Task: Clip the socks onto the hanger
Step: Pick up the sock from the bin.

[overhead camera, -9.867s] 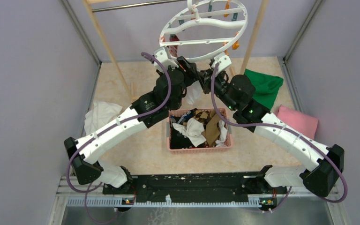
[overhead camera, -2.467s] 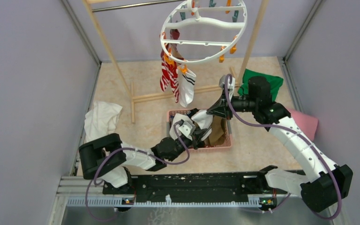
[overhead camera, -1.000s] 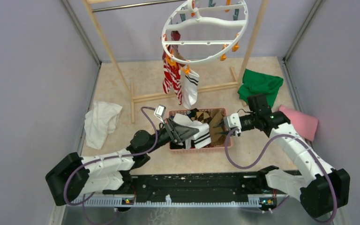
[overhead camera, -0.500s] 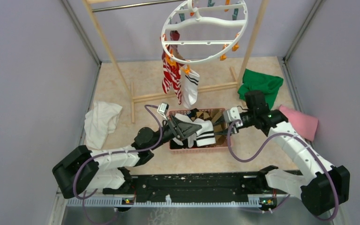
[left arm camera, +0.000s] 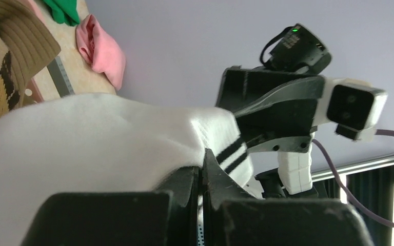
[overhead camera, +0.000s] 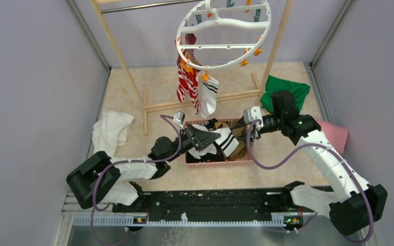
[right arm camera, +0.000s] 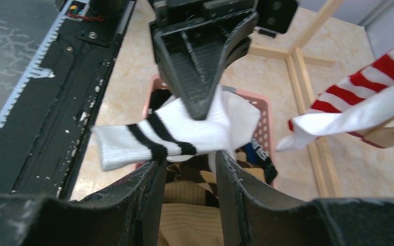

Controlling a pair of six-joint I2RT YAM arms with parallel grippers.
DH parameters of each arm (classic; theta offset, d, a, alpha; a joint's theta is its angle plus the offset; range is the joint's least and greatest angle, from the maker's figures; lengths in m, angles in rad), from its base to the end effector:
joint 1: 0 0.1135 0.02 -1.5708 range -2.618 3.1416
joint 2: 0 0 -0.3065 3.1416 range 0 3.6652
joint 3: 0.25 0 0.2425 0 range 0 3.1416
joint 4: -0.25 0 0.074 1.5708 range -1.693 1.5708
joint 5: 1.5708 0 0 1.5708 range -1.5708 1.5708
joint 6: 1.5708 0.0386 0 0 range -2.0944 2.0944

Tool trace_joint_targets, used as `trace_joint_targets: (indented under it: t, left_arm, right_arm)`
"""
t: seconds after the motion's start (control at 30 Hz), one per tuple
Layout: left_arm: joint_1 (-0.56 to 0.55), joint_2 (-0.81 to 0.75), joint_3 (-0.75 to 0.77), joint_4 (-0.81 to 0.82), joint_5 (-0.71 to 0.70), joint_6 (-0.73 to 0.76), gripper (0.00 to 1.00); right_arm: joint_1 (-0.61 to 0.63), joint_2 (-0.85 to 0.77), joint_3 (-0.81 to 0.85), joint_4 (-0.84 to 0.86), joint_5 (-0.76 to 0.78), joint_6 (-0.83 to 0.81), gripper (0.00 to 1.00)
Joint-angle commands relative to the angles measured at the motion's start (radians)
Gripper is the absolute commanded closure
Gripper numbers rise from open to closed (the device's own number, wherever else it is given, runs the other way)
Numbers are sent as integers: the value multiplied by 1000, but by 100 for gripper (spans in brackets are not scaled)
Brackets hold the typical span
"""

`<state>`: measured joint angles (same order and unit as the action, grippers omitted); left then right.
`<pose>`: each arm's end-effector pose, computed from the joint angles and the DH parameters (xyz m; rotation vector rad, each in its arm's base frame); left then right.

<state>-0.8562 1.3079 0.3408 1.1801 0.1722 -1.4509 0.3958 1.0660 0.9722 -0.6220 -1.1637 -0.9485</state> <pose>0.1474 -0.1800 0.2738 -0.3224 1.6692 -1.9745 0.1512 0.1016 0.3609 -1.5972 1.1103 0.9476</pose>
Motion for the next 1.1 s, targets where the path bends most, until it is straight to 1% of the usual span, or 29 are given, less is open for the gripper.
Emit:
trace_joint_targets:
  t: [0.0, 0.13, 0.3, 0.37, 0.43, 0.57, 0.67, 0.8, 1.0, 1.03, 1.07]
  left_arm:
    - [4, 56, 10, 152, 25, -46, 100]
    - [8, 113, 6, 234, 37, -74, 100]
    - [10, 186, 26, 305, 72, -121, 100]
    - [10, 211, 36, 336, 89, -133, 100]
    - [12, 231, 48, 358, 108, -140, 100]
    - [12, 255, 61, 377, 128, -150, 100]
    - [14, 263, 58, 394, 129, -156, 100]
    - [17, 256, 57, 399, 132, -158, 100]
    - [39, 222, 32, 398, 133, -145, 100]
    - [40, 209, 27, 397, 133, -135, 100]
    - [41, 199, 23, 394, 134, -121, 100]
  right_arm:
    - [19, 13, 116, 56, 93, 70, 60]
    - [31, 12, 131, 35, 151, 48, 59]
    - [52, 11, 107, 18, 156, 4, 51]
    - [66, 12, 90, 7, 143, -26, 50]
    - [78, 16, 82, -26, 111, -89, 50]
    - [95, 23, 68, -73, 54, -153, 54]
    - [103, 22, 57, -101, 59, -188, 55]
    - [103, 5, 39, -101, 115, -193, 55]
    - [78, -42, 83, -165, 148, -216, 49]
    - [65, -51, 77, -142, 158, -179, 48]
    - [41, -62, 66, -74, 176, -80, 48]
